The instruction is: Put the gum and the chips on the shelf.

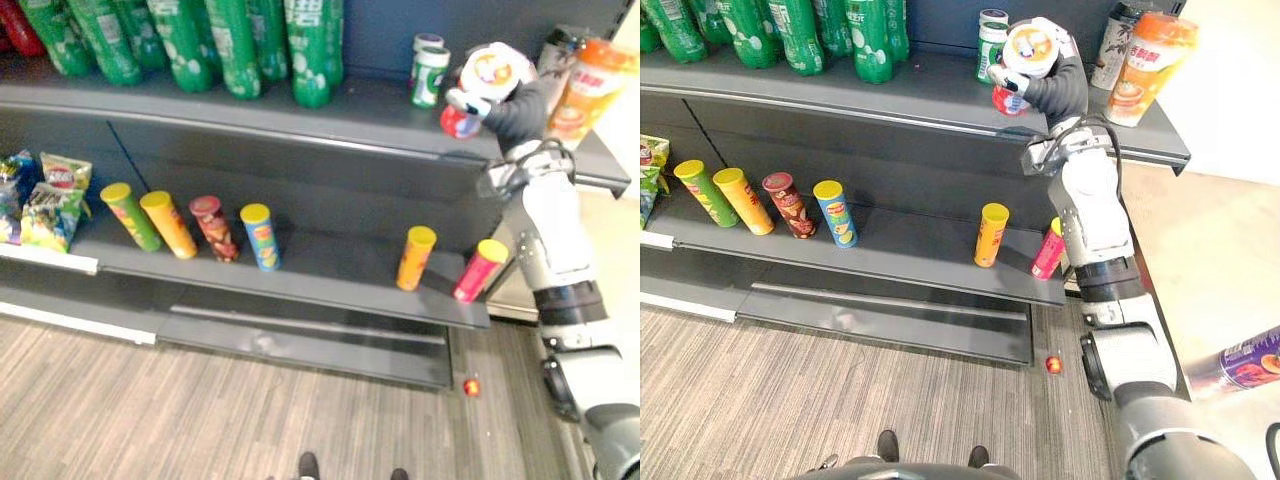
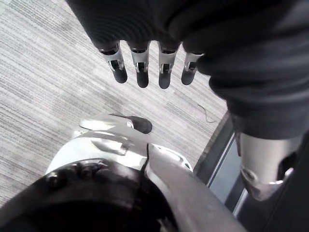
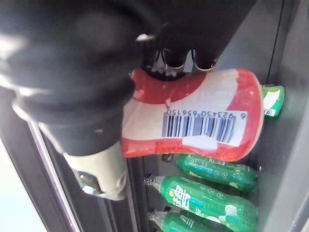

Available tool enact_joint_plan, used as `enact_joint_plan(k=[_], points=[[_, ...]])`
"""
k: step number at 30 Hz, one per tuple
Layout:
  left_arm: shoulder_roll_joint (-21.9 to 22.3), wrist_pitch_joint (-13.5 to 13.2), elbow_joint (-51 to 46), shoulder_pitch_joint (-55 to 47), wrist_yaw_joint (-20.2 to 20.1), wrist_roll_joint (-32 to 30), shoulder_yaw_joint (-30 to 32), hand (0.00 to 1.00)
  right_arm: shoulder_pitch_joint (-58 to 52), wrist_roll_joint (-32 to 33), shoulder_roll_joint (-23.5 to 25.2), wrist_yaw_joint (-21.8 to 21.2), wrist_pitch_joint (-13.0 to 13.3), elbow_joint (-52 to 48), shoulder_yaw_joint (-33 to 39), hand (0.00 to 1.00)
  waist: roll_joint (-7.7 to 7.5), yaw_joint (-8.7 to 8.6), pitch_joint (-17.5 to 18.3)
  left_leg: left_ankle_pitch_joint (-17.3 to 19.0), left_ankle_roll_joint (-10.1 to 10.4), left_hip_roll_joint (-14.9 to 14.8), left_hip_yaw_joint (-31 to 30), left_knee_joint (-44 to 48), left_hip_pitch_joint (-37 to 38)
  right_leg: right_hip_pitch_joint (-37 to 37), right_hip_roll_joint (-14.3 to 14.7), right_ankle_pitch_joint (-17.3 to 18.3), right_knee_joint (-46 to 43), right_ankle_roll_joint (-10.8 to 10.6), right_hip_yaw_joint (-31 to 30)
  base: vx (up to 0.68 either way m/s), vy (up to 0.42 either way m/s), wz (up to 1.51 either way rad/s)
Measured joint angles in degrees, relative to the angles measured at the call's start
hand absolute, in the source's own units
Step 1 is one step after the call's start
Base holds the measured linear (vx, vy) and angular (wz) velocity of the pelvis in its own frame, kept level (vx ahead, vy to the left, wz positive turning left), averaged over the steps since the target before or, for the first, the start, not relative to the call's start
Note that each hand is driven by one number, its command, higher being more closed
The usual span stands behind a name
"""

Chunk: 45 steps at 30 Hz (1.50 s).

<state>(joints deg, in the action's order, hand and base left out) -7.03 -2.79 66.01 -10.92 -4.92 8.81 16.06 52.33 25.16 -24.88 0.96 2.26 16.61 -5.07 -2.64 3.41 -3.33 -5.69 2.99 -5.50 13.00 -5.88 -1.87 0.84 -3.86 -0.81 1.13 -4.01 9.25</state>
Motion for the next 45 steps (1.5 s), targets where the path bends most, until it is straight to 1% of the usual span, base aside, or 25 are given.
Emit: enact_joint_plan(k=[1, 4, 9, 12, 15, 20, 27, 33, 34, 38, 45], points=[[-0.02, 0.26, -0.02, 0.02, 0.0, 0.04, 0.0, 0.0, 1.83, 0.25, 0.0, -0.05, -0.78, 2.12, -0.58, 1.0, -0.02, 0.02, -0.01, -0.01, 0.01, -0.02, -0.06, 0.0, -0.03, 0.0, 0.03, 0.0, 0.03, 0.0, 0.03, 0.0, 0.0, 0.0], [-0.09, 0.34, -0.03, 0.16, 0.01, 0.06, -0.01, 0.0, 5.02, 1.4, -0.02, -0.06, -1.11, 6.43, -1.29, 1.0, -0.15, 0.36, -0.09, -0.01, 0.01, -0.02, -0.18, -0.01, -0.11, 0.01, 0.04, 0.0, 0.11, 0.0, 0.07, 0.0, 0.0, 0.0], [-0.46, 0.4, -0.08, 1.87, 0.08, 2.33, -0.01, 0.0, 9.83, 2.43, -0.03, -0.08, -2.39, 13.55, -2.17, 1.0, -1.13, 0.63, -0.71, -0.14, 0.2, 0.0, -1.07, -0.01, -1.07, 0.34, 0.14, -0.1, 0.6, 0.09, 0.69, 0.02, -0.003, 0.07], [-0.63, 0.38, -0.24, 2.6, 0.15, 2.49, 0.0, 0.0, 10.68, 2.4, -0.01, -0.07, -3.22, 16.08, -2.16, 1.0, -1.67, 1.63, -1.03, -0.18, 0.16, -0.02, -1.08, -0.01, -1.18, 0.44, 0.19, -0.13, 0.66, 0.15, 0.68, 0.02, -0.001, 0.01], [-0.6, 0.38, -0.49, 2.86, 0.18, 4.51, 0.0, 0.0, 11.76, 2.37, 0.24, -0.14, -3.33, 17.85, -2.08, 1.0, -1.88, 1.68, -1.22, -0.2, 0.14, 0.02, -1.18, -0.01, -1.9, 0.99, 0.17, -0.13, 0.68, 0.16, 0.78, 0.04, 0.0, 0.03], [-0.53, 0.38, -0.89, 2.88, 0.36, 4.6, 0.01, 0.0, 12.69, 2.29, 0.57, -0.2, -3.49, 20.05, -1.99, 1.0, -1.94, 1.6, -1.65, -0.31, 0.13, -0.02, -1.21, 0.0, -1.92, 0.95, 0.21, -0.16, 0.69, 0.18, 1.04, 0.05, -0.003, 0.01], [-0.41, 0.33, -1.2, 3.42, 0.67, 4.61, -0.06, 0.0, 13.85, 1.65, 0.65, -0.19, -3.6, 22.61, 0.72, 1.0, -1.84, 1.56, -2.54, -0.31, 0.13, -0.11, -1.11, 0.0, -1.86, 0.96, 0.29, -0.16, 0.69, 0.19, 0.99, 0.01, -0.001, 0.0], [-0.4, 0.33, -1.24, 4.08, 0.82, 4.61, -0.4, 0.0, 13.99, 1.58, 0.65, -0.23, -3.61, 22.63, 2.01, 1.0, -1.76, 1.54, -3.32, -0.32, 0.15, -0.15, -0.92, -0.01, -1.72, 0.98, 0.33, -0.16, 0.69, 0.21, 0.62, 0.0, 0.001, -0.01], [-0.41, 0.33, -1.23, 4.1, 0.82, 4.61, -0.43, 0.0, 13.99, 1.21, 0.65, -0.23, -3.61, 22.63, 2.22, 0.0, -1.79, 1.53, -3.41, -0.32, 0.15, -0.14, -0.87, -0.01, -1.72, 1.01, 0.33, -0.16, 0.69, 0.21, 0.53, 0.0, 0.0, 0.0], [-0.42, 0.3, -1.53, 4.2, 0.94, 4.61, -0.59, 0.0, 13.99, -0.23, 0.65, -0.29, -3.6, 23.49, 2.46, 0.0, -1.78, 1.5, -4.18, -0.31, 0.16, -0.19, 0.14, -0.03, -1.24, 1.01, 0.32, -0.17, 0.71, 0.2, -0.09, 0.02, 0.002, -0.09], [-0.41, 0.29, -1.61, 4.2, 1.2, 4.62, -0.66, 0.0, 13.97, -0.48, 0.65, -0.12, -3.59, 23.65, 2.5, 0.0, -1.78, 1.36, -4.18, -0.3, 0.17, -0.21, 0.21, -0.04, -1.17, 1.0, 0.33, -0.18, 0.7, 0.19, -0.16, 0.01, 0.0, -0.02]])
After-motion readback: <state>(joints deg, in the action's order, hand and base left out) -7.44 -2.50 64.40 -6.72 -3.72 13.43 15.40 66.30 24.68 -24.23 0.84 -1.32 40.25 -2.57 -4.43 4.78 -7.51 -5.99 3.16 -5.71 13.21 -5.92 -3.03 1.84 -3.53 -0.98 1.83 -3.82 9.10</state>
